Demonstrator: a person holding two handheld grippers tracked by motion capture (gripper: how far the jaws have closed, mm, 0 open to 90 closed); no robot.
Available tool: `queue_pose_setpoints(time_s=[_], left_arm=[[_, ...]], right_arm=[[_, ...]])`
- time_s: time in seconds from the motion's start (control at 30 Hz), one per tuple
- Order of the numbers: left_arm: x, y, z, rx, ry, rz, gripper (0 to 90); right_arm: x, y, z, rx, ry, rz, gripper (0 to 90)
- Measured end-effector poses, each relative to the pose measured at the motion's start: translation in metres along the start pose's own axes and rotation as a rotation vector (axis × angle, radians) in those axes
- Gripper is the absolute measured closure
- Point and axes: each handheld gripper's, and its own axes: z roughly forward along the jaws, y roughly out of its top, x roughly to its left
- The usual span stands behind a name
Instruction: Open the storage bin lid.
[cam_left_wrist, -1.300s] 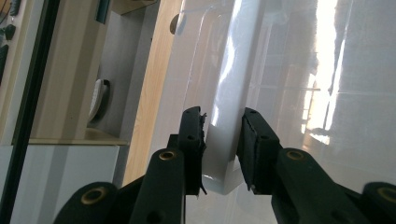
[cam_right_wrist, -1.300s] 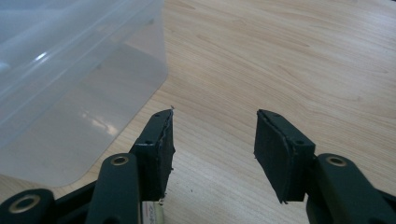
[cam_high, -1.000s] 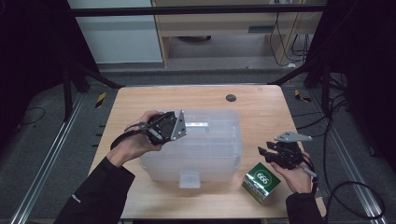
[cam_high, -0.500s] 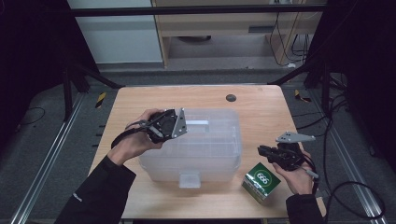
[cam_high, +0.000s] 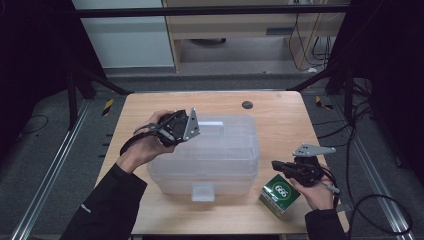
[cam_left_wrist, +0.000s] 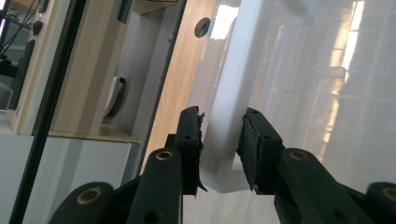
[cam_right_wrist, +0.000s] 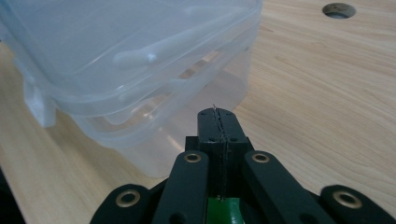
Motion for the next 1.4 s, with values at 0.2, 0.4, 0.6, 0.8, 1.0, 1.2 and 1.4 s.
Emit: queue_pose_setpoints(time_s=[0.2,0.4,0.6,0.8,1.0,1.2,1.4], left_arm=[[0.007,0.002,0.002,0.004,0.018,-0.031,68.6],[0.012,0.003,0.005,-0.004,0.035,-0.069,67.9],[0.016,0.003,0.008,-0.003,0.045,-0.083,67.5],[0.023,0.003,0.013,-0.013,0.058,-0.125,66.8],[0.028,0.003,0.016,-0.015,0.061,-0.143,66.3],[0.035,0.003,0.02,-0.021,0.061,-0.174,65.7],[0.04,0.003,0.023,-0.016,0.053,-0.191,65.4]], right_arm=[[0.002,0.0,0.0,-0.006,0.042,0.018,90.0],[0.004,0.001,0.001,-0.014,0.072,0.029,90.0],[0.006,0.002,0.001,-0.022,0.099,0.031,90.0],[0.009,0.003,0.002,-0.037,0.135,0.03,90.0],[0.01,0.004,0.003,-0.051,0.145,0.035,90.0],[0.013,0.01,0.004,-0.076,0.163,0.033,90.0],[0.018,0.021,0.006,-0.111,0.18,0.029,90.0]])
